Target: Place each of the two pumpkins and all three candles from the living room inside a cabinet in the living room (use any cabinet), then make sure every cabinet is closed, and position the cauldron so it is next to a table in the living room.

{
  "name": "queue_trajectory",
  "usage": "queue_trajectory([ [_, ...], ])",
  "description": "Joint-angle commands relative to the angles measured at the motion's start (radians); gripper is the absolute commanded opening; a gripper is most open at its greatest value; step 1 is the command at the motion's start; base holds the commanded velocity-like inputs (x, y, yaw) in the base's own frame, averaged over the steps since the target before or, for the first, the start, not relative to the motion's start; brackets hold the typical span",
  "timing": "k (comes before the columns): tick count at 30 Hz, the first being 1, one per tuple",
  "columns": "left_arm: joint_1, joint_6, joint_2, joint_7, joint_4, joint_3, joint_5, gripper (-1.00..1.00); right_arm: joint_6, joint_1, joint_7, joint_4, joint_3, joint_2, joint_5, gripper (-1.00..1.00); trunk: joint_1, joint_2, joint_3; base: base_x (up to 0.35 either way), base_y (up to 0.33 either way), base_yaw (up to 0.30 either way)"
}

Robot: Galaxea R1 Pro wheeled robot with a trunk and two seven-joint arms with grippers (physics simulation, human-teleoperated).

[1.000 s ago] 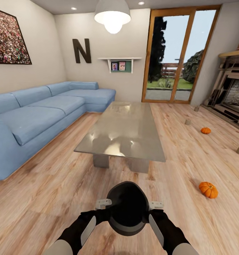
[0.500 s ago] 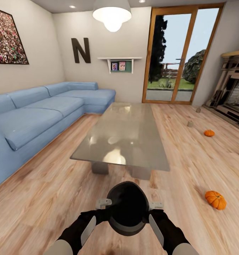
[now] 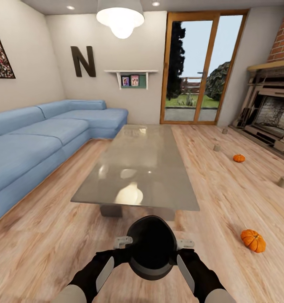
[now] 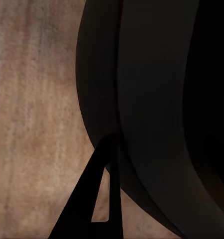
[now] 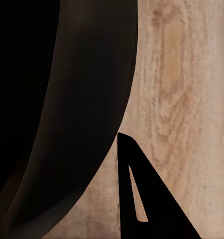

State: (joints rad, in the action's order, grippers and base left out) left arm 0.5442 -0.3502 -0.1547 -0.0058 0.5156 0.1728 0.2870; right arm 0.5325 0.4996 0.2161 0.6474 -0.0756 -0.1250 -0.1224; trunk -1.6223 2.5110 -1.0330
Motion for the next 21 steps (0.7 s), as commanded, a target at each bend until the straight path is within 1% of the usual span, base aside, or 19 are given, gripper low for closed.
queue_trajectory([
  [1, 0.001, 0.005, 0.002, 0.001, 0.013, 0.011, 0.014, -1.00, 0.004, 0.001, 0.008, -0.002, -0.009, 0.005, -0.020, -1.00, 0.000, 0.000, 0.000, 0.010, 0.006, -0.112],
  [6, 0.001, 0.005, 0.002, 0.001, 0.013, 0.011, 0.014, -1.00, 0.004, 0.001, 0.008, -0.002, -0.009, 0.005, -0.020, -1.00, 0.000, 0.000, 0.001, 0.003, 0.001, -0.027],
  [21, 0.001, 0.005, 0.001, 0.001, 0.014, 0.011, 0.014, -1.00, 0.004, 0.001, 0.008, -0.002, -0.009, 0.005, -0.020, -1.00, -0.006, 0.004, -0.057, 0.000, 0.000, -0.001],
])
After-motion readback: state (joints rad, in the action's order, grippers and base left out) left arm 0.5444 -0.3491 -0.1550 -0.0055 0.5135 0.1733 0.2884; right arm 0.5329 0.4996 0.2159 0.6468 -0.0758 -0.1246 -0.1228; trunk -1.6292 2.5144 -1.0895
